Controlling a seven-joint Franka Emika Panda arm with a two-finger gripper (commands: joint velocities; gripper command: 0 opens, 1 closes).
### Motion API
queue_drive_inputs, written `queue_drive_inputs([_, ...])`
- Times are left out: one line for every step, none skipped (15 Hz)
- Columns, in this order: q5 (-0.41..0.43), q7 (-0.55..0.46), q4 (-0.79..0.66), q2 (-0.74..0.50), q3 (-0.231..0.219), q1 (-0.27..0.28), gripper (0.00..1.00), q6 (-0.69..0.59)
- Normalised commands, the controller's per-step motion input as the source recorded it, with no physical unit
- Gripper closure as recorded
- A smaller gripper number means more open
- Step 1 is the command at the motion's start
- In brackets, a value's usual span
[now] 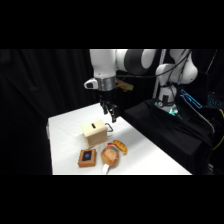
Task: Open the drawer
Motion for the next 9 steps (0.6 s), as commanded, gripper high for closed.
queue_drive_inputs([-0.008, 0.02, 0.0, 0.0, 0.015, -0.019, 0.0, 0.01])
queue_drive_inputs([-0.04, 0.09, -0.05, -0.01, 0.001, -0.027, 0.0, 0.09])
queue_drive_inputs([-0.011, 0.07, -0.08, -0.03, -0.004, -0.035, 0.0, 0.12])
queue_drive_inputs([-0.027, 0.09, -0.15, -0.07, -0.016, -0.042, 0.0, 0.17])
queue_drive_inputs([-0.017, 0.1, -0.2, -0.11, -0.023, -0.048, 0.0, 0.22])
queue_drive_inputs([-0.011, 0.12, -0.23, -0.13, -0.029, -0.053, 0.0, 0.26])
queue_drive_inputs([-0.004, 0.12, -0.28, -0.15, -0.034, -0.058, 0.0, 0.31])
queue_drive_inputs([0.013, 0.1, -0.29, -0.16, -0.031, -0.055, 0.0, 0.32])
queue_drive_inputs([0.001, 0.08, -0.32, -0.16, -0.03, -0.051, 0.0, 0.39])
